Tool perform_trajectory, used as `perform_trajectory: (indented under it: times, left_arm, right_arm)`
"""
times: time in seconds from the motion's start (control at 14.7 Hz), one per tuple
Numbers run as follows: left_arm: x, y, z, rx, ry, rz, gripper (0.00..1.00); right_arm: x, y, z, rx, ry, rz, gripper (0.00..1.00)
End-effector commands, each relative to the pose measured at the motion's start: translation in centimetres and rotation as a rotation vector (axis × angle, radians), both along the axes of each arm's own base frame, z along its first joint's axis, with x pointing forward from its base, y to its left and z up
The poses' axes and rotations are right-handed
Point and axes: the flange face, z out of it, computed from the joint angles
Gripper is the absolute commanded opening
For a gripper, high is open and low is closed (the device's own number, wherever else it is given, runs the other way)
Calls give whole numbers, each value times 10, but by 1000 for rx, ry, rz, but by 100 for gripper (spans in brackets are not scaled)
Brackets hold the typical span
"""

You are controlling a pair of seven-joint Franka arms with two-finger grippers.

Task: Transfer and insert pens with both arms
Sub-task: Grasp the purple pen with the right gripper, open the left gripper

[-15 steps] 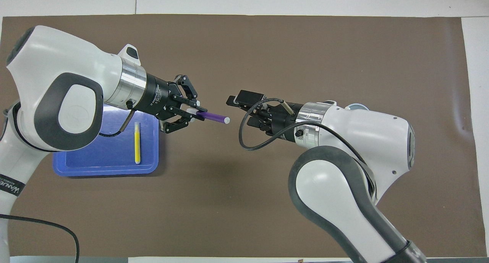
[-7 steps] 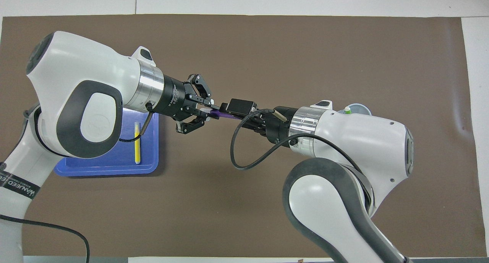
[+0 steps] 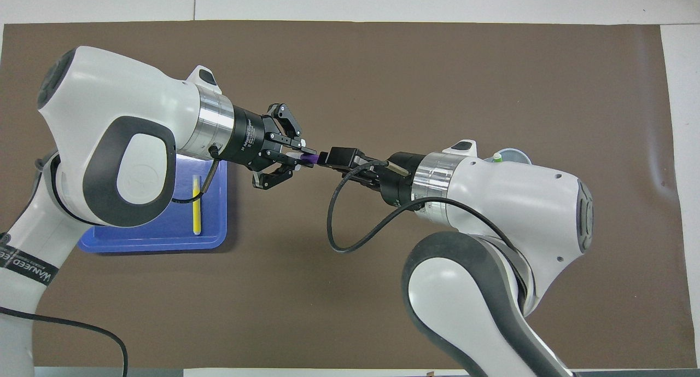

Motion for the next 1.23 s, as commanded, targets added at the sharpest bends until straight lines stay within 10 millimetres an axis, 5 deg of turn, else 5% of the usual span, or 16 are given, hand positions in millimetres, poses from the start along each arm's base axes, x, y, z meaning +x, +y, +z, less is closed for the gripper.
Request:
perform_trajectory:
  times: [0.0,0.34,0.68,0.75,0.82,1.16]
  left_arm:
    - [-6,1,1,-2,0,25,0]
    - [-5,1,2,-8,7,40,0]
    - [-5,0,2,-9,7,43,0]
    - [-5,0,3,-8,3,40,75]
    - [-5,1,3,-7,-3,36,100]
    - [-1,13,8,-4,-25,40,100]
  right_arm:
    - [3,-3,3,-18,-29,20,51]
    - [7,-5,5,-16,-35,13,5]
    - [8,-6,5,-12,-24,8,0]
    - [8,-8,5,-12,-23,7,0]
    - [11,-13,5,-14,-26,1,0]
    - [34,-75,22,-229,-47,134,0]
